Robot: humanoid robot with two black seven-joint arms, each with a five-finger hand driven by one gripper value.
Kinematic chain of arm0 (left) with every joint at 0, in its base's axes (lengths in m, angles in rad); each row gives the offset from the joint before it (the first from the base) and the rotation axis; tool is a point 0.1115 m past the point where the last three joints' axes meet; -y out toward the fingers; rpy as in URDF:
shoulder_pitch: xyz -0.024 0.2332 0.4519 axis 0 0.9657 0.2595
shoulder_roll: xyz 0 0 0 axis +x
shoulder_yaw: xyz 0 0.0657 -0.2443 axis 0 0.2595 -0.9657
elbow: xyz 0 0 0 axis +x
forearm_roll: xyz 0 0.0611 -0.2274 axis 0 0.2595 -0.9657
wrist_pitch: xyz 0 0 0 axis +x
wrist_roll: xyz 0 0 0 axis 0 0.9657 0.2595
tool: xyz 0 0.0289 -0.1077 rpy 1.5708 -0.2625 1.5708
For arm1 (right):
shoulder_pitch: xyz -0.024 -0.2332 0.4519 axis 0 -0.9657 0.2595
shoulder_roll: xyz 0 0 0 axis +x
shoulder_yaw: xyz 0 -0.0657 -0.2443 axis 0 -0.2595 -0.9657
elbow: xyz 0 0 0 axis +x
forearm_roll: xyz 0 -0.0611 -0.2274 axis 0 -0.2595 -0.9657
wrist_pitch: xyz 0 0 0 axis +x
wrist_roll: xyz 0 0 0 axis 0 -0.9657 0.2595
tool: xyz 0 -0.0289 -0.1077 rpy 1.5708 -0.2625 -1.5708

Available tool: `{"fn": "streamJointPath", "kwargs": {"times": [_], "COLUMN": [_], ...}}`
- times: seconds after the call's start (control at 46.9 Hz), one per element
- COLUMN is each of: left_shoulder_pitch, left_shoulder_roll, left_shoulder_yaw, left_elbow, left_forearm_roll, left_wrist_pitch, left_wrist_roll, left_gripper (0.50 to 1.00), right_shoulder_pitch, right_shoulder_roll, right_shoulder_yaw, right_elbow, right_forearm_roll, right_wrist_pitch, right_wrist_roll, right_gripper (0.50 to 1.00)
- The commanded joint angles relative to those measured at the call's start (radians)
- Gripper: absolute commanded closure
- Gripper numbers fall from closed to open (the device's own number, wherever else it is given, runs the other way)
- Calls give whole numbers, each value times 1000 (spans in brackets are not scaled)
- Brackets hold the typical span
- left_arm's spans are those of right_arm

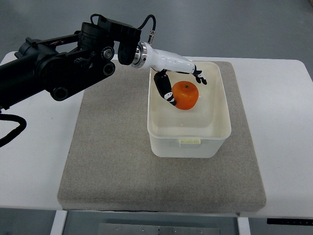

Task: Put orange in box with left hand

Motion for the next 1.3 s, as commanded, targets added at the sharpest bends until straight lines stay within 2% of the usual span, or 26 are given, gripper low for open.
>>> {"fn": "streamJointPath", "kwargs": {"times": [0.0,0.171,0.299,0.427,0.555,0.64,0.939,1.067,1.28], "left_shoulder_pitch": [0,6,43,54,92,126,206,206,204], "left_shoulder_roll": [8,39,45,47,48,54,71,67,67], "left_shoulder_yaw": [-5,-97,-197,-203,-209,-209,-209,-209,-209], "left_elbow": [1,15,82,182,239,283,409,475,621], "left_forearm_roll": [-11,-71,-228,-439,-644,-762,-1130,-1275,-1588], "left_wrist_pitch": [-1,22,114,207,272,289,258,162,-10], "left_wrist_roll": [0,-2,-2,-2,-3,-3,0,20,167], "left_gripper": [506,506,506,506,506,506,506,506,506], "right_shoulder_pitch": [0,0,0,0,0,0,0,0,-2], "right_shoulder_roll": [0,0,0,0,0,0,0,0,0], "right_shoulder_yaw": [0,0,0,0,2,0,0,0,0], "right_elbow": [0,0,0,0,0,0,0,0,0], "right_forearm_roll": [0,0,0,0,0,0,0,0,0], "right_wrist_pitch": [0,0,0,0,0,0,0,0,0], "right_wrist_roll": [0,0,0,0,0,0,0,0,0], "right_gripper": [574,574,574,574,574,574,574,574,574]}}
